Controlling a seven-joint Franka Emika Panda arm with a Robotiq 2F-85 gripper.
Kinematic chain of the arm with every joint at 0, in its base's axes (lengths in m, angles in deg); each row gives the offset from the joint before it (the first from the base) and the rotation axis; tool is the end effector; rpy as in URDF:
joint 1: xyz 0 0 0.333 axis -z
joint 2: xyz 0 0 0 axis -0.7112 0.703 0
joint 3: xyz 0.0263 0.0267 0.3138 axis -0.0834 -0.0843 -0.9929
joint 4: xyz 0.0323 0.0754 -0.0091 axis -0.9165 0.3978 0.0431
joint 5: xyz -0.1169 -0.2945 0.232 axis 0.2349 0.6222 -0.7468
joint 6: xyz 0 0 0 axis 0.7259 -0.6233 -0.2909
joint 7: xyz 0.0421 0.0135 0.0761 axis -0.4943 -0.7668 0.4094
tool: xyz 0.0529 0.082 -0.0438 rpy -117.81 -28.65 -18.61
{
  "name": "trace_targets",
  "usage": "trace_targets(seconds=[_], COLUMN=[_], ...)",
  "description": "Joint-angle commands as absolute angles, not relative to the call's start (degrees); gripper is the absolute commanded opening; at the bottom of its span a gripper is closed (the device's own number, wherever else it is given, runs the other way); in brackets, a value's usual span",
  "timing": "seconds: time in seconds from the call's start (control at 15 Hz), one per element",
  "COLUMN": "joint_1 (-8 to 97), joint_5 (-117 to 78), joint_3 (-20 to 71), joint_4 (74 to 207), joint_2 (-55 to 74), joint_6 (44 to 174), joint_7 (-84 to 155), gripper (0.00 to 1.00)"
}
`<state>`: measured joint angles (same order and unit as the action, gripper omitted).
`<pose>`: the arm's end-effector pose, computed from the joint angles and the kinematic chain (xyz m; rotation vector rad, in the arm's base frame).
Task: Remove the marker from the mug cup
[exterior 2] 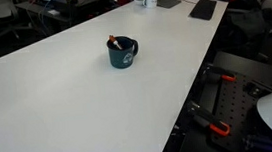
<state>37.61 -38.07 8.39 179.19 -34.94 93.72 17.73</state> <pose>0.3977 0.1784 0.5612 -2.8771 0.1973 -0.3057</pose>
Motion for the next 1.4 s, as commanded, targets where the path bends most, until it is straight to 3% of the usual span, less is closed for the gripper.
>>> trace_targets(seconds=[0.0,1.33], joint_1=[37.50,38.65], joint_5=[-37.98,-36.79], joint_3=[8.49,8.79], joint_4=[179.09,178.42], joint_2=[-34.91,-33.34], joint_6=[93.62,93.88], joint_7=[17.67,17.33], gripper=[1.00,1.00])
